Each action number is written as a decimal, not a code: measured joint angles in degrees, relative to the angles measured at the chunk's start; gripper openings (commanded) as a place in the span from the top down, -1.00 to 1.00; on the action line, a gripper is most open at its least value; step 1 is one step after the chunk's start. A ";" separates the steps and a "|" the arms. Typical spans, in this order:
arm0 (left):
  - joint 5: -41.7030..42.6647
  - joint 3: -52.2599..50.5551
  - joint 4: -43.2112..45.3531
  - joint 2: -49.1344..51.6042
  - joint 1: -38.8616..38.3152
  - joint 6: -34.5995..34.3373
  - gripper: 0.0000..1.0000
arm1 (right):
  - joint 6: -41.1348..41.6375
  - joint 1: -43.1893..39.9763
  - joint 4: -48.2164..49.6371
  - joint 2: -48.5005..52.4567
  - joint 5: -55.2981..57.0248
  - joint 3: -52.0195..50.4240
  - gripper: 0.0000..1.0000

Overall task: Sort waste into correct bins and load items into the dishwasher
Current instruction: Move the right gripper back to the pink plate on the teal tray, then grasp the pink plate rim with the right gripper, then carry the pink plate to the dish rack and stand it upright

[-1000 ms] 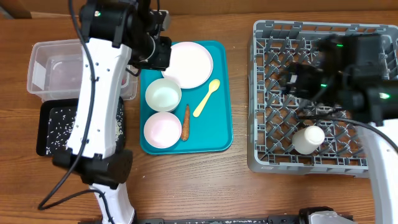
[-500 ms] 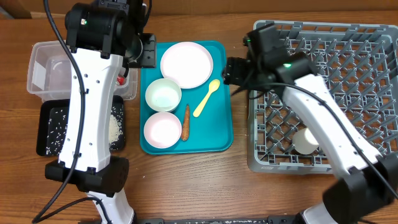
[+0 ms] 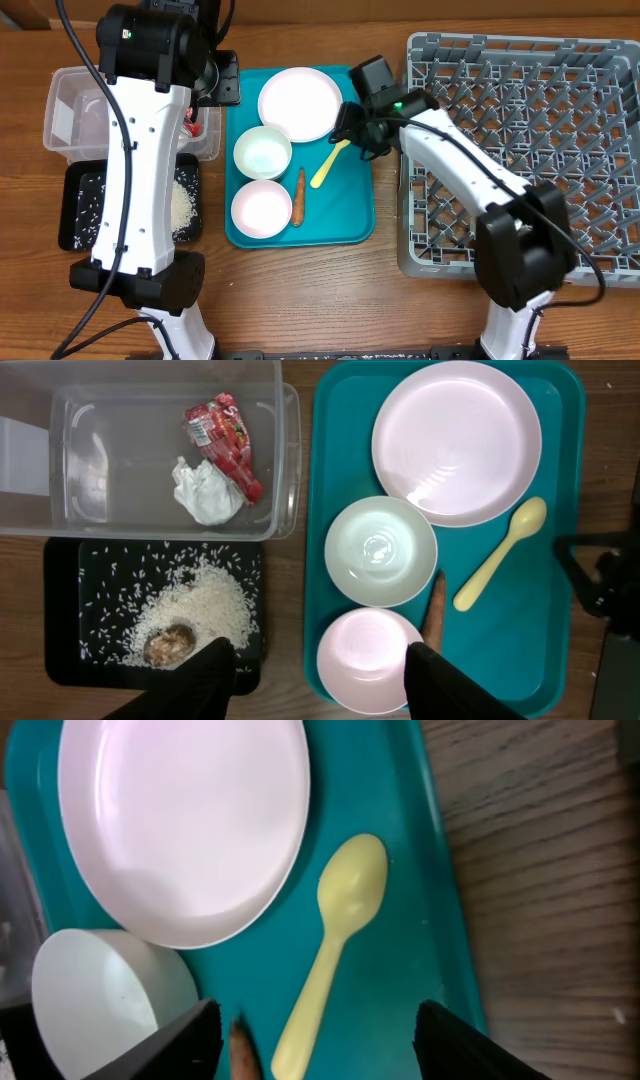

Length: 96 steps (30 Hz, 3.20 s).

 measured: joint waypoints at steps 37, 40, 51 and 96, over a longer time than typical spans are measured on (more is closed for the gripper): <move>0.02 0.00 0.00 0.00 -0.04 0.00 -0.17 | 2.95 2.95 22.91 12.63 11.61 -0.11 0.29; 0.00 0.00 0.00 0.00 -0.04 0.02 -0.16 | 2.97 2.95 23.63 13.86 11.80 -0.09 0.42; 0.02 0.00 0.00 0.00 -0.04 0.00 -0.17 | 3.17 2.47 20.72 13.92 11.61 0.26 0.88; 0.02 0.00 1.99 0.00 -0.04 -0.37 -0.89 | -39.15 -11.58 -3.72 -9.90 61.33 7.85 0.92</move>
